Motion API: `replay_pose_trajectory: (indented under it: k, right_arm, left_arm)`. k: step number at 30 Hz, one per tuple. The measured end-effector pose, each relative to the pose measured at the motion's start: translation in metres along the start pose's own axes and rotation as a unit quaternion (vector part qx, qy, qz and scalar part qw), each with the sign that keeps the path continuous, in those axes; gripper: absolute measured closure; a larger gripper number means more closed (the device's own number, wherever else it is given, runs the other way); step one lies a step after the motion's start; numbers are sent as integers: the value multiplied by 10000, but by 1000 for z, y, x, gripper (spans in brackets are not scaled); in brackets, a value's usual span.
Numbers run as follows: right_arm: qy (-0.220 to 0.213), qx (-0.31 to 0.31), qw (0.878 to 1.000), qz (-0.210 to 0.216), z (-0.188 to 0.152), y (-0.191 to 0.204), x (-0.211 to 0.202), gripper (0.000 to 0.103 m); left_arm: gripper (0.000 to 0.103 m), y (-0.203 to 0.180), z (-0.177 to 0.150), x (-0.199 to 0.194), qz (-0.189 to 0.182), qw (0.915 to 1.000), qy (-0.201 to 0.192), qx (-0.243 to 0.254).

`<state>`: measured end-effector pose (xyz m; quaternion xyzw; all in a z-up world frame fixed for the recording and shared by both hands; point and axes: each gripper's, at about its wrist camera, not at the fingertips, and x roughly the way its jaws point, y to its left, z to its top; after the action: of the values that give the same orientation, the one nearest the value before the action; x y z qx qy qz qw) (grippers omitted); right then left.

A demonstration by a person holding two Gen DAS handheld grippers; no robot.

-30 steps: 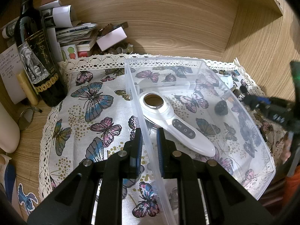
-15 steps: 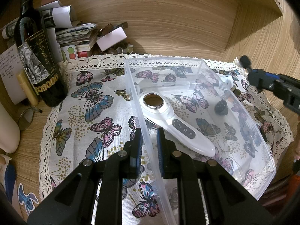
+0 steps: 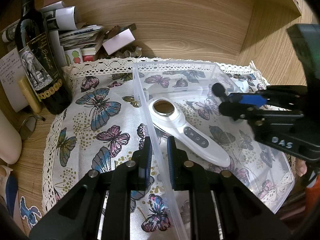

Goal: Organize rigid objects
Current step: 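Grasp the black cylindrical piece with the right gripper and lift it over the box, then lower the black piece into the box and open the right gripper, then move the right gripper to the bronze cone-shaped piece and grasp it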

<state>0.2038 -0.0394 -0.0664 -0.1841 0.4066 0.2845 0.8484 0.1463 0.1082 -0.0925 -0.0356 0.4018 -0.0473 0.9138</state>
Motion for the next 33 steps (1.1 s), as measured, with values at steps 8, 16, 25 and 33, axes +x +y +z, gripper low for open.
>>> replay_pose_trajectory:
  k: [8, 16, 25, 33]
  right_arm:
    - [236, -97, 9996, 86, 2, 6, 17, 81]
    - [129, -64, 9999, 84, 2, 6, 9, 74]
    - [-340, 187, 9992, -54, 3, -5, -30, 70]
    - [-599, 553, 9960, -359, -6, -34, -54, 66]
  left_arm:
    - [88, -1, 0, 0, 2, 10000, 3, -2]
    - [88, -2, 0, 0, 4, 10000, 4, -14]
    - [88, -2, 0, 0, 8, 10000, 2, -15]
    - [88, -2, 0, 0, 7, 10000, 3, -14]
